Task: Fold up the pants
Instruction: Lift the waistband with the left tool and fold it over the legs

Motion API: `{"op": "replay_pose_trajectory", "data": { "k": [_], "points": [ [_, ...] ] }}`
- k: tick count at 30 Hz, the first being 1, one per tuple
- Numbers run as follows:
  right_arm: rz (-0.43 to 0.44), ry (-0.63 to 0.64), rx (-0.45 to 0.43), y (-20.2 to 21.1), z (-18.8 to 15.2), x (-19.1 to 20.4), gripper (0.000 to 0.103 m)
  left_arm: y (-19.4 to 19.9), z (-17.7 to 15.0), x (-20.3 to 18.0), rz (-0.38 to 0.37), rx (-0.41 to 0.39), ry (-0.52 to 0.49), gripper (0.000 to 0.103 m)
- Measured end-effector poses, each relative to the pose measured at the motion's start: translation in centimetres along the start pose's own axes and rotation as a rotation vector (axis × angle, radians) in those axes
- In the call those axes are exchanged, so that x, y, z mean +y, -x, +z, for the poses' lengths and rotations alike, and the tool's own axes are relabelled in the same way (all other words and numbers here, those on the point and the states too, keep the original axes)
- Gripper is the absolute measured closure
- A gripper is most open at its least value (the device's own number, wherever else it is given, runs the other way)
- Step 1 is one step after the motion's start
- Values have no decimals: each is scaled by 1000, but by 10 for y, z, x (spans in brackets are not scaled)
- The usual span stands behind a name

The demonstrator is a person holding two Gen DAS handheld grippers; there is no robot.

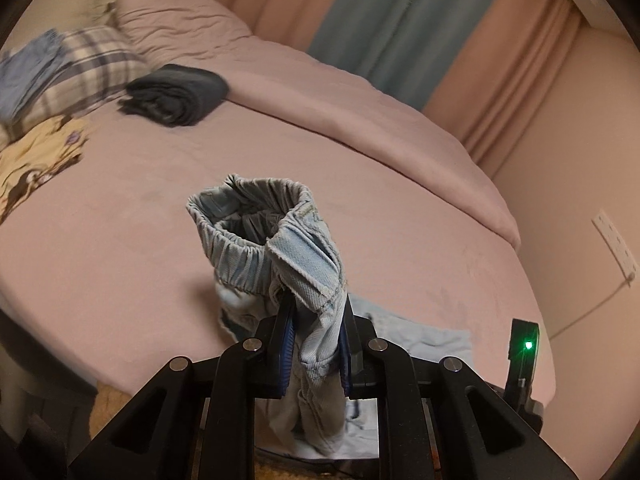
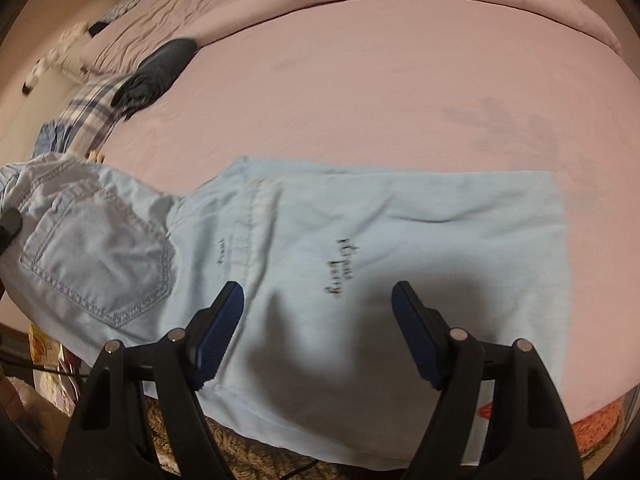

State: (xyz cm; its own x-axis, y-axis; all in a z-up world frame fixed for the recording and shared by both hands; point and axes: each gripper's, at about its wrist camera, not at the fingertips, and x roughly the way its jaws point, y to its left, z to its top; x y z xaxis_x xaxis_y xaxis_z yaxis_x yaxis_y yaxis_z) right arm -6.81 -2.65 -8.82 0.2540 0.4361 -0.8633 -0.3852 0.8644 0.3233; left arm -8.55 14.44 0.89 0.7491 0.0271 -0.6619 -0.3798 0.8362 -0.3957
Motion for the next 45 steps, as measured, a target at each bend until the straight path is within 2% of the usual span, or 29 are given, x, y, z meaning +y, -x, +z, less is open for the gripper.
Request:
{"op": "replay_pose_trajectory", "data": {
  "k": [8,13,16,20,30,39,45],
  "points": [
    [8,-71,-37,23,-6,-31,27,-14,0,-46,-63,36,-140,87],
    [-8,-121,-80,43,-10,-54,26,-28,-7,-63,-101,60,-157,87],
    [-20,-157,-86,48,-13,-66,26,-37,-10,-76,-107,100,-200,87],
    [-17,-188,-117,59,-15,-78,26,-41,-14,-97,-118,112,-269,87],
    [-29,-258,-189,89,-27,-109,26,-78,-38,-142,-169,233,-369,88],
    [-56,-317,-179,87,-29,-130,26,-97,-45,-164,-161,293,-461,87],
    [-62,-349,-131,74,-37,-138,27,-129,-63,-170,-156,385,-484,87]
  ]
}}
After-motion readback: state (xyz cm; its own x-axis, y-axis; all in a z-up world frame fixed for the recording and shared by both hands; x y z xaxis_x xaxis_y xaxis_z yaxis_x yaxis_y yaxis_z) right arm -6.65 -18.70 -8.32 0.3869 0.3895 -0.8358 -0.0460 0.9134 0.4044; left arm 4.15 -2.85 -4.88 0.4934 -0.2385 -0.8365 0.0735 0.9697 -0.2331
